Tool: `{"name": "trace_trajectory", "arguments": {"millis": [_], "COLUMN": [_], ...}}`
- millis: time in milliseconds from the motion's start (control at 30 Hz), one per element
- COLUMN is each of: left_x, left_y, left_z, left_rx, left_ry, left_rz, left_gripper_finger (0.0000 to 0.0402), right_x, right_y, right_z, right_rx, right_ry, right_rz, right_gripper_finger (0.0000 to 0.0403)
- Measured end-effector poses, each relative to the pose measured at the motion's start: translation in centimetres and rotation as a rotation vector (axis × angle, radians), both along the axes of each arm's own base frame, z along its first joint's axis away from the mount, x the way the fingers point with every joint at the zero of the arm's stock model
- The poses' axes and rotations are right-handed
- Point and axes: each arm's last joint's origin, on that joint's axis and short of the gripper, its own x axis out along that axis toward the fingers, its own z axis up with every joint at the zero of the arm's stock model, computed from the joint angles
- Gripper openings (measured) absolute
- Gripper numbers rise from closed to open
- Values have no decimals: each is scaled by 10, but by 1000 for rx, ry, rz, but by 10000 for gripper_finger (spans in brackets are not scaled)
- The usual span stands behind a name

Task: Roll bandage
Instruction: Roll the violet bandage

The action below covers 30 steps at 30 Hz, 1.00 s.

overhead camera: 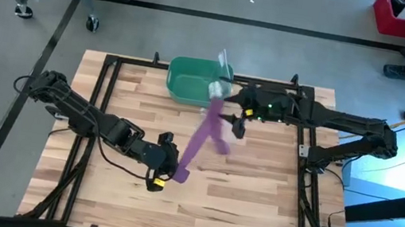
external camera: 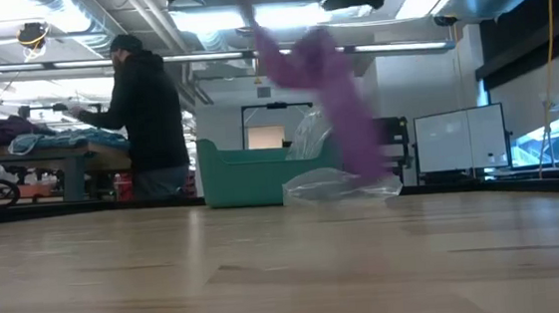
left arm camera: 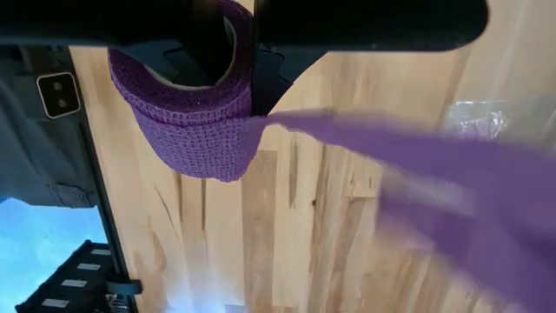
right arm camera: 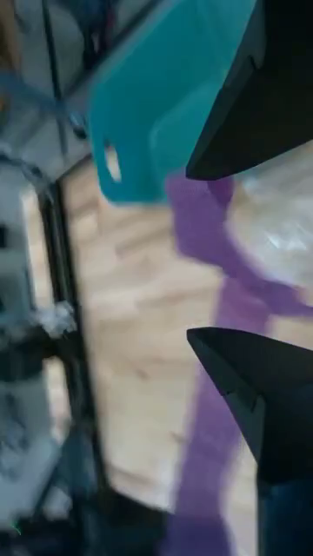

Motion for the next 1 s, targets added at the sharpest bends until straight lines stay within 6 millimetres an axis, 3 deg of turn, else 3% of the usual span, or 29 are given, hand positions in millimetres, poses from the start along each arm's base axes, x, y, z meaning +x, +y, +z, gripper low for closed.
{"name": "trace_trajectory", "arguments": {"millis": [67, 167, 267, 333, 467, 700, 833, 1000], "left_x": [0, 0, 0, 0, 2, 7, 2, 4], "left_y": [0, 0, 0, 0, 1, 1, 5, 15], "left_z": [0, 0, 0, 0, 8, 80, 107, 108], "left_rx": [-3, -3, 6, 11, 42, 153, 257, 340], "left_ry": [1, 2, 1, -5, -32, -281, -360, -350], "left_rz": [1, 1, -5, 3, 2, -21, 101, 195], "left_gripper_finger": [21, 21, 21, 21, 21, 21, 21, 21], "right_x": [-4, -23, -33, -32, -31, -20, -12, 2], "right_y": [6, 13, 12, 15, 30, 53, 58, 58], "right_z": [-10, -28, -36, -39, -42, -74, -112, -129], "right_rx": [68, 221, 193, 128, 25, -59, -59, -40], "right_ry": [98, 377, 509, 479, 296, -98, -118, -102], "right_rz": [84, 177, 99, 53, 163, 258, 276, 244], "right_gripper_finger": [294, 294, 294, 294, 294, 294, 294, 294]}}
